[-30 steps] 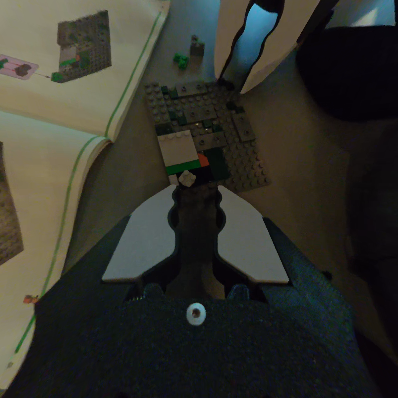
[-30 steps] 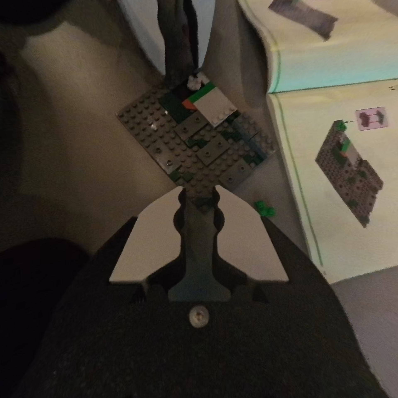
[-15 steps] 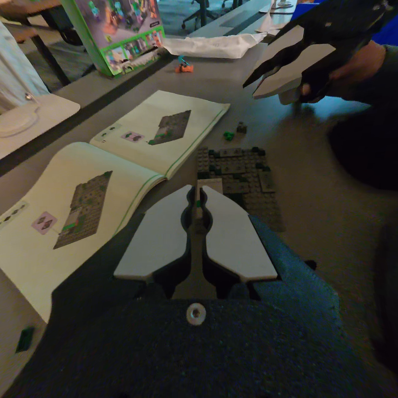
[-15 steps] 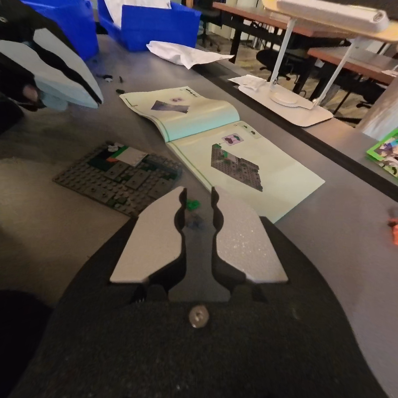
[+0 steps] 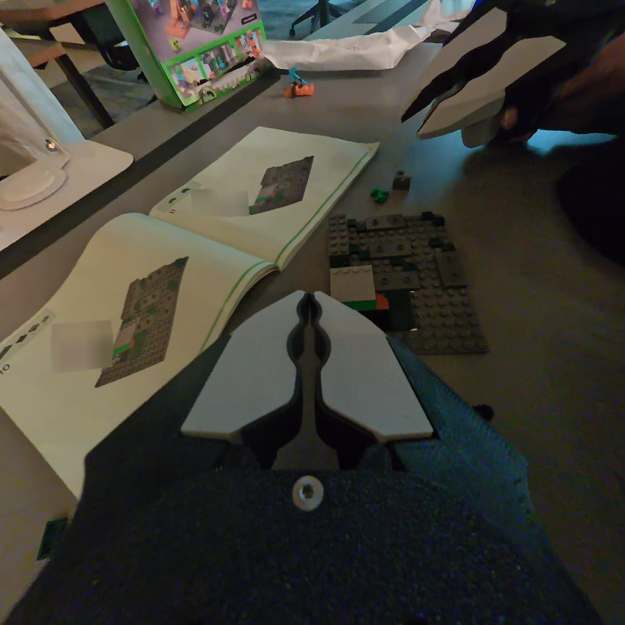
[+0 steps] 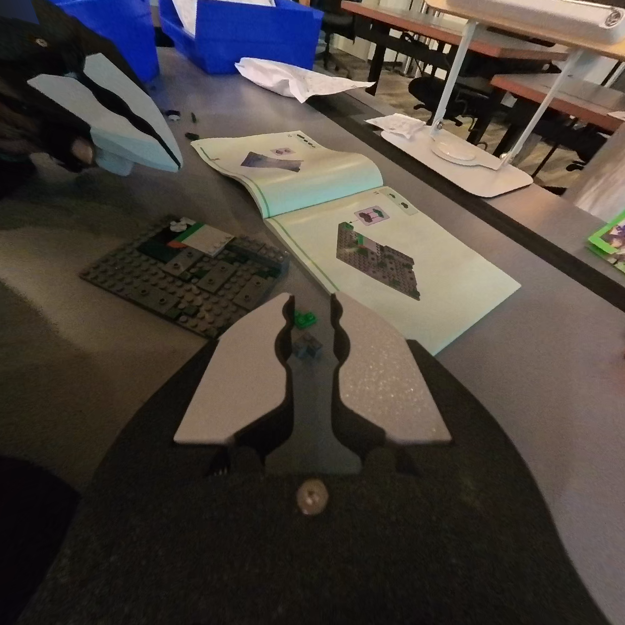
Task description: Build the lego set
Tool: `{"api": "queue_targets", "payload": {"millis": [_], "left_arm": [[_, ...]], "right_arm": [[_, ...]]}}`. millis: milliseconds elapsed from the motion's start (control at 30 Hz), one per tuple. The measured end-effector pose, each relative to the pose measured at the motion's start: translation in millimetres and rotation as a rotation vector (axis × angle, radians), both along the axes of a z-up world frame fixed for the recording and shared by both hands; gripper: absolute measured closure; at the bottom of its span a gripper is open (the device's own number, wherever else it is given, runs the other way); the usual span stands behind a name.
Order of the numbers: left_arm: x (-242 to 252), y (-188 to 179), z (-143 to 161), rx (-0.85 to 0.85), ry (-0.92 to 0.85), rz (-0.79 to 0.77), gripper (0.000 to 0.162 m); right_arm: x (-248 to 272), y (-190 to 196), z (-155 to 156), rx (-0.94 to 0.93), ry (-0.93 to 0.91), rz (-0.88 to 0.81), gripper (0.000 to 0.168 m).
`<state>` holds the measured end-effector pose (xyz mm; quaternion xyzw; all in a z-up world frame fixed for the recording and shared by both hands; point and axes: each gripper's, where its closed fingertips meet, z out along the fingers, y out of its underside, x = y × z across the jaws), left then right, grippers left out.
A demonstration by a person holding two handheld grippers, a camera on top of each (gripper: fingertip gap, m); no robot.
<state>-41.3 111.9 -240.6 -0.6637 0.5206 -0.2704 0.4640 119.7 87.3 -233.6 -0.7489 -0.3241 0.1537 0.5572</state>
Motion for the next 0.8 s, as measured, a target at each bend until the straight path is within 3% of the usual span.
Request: {"api": "queue_targets", "payload": {"millis": [800], "left_arm": [[-8, 13, -6, -0.014, 0.021, 0.057, 0.162]], "right_arm": [[6, 2, -3, -0.008, -0.025, -0.027, 0.153]]}}
